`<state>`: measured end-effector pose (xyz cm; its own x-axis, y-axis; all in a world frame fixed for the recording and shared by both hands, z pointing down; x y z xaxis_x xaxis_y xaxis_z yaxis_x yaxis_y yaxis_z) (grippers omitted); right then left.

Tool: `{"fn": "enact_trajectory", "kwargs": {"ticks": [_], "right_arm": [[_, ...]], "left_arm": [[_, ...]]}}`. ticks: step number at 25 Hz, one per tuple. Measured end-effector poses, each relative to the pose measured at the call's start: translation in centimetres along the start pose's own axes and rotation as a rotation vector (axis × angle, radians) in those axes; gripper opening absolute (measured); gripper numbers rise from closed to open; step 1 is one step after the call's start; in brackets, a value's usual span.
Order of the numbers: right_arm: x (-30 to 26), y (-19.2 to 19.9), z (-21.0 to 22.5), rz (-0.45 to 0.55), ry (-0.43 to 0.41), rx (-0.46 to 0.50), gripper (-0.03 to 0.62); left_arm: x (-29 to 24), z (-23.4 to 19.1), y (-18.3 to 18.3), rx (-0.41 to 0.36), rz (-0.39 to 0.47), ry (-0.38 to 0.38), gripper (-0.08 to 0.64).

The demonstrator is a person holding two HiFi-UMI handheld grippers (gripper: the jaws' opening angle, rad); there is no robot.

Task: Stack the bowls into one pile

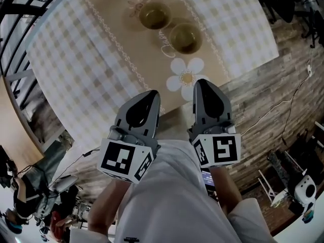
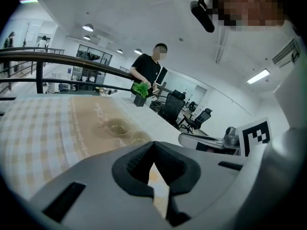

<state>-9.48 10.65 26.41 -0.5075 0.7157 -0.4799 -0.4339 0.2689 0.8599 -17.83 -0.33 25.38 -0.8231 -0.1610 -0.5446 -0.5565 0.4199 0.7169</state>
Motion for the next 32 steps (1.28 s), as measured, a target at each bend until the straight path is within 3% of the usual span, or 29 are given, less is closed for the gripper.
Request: {"fn": "enact_trajectory", "kwargs": {"ticks": [18,32], "right_arm": [[-7.3,2.0,5.8,-0.085,0.025,0.003,0.038],[-12.8,4.6,9.0,-0.155,0.069,-0.052,0.040]], "left_arm": [[-8.8,-1.7,0.4,0.017,-0.092,0.033,0.018],[-14.2,-5.5,1.3,0.056,-0.126,-0.014,0.018]]}}
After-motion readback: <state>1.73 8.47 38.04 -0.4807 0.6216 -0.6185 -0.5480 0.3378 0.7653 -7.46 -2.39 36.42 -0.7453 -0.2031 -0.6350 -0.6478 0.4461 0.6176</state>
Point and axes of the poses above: the fingertips, and each gripper's own axes: x backward along the fingers, z to its right, y out of its underside, the point moved 4 cm from there along x, backward along the fingers, and after that the axes turned 1 degree about x, right-handed, at the moved point
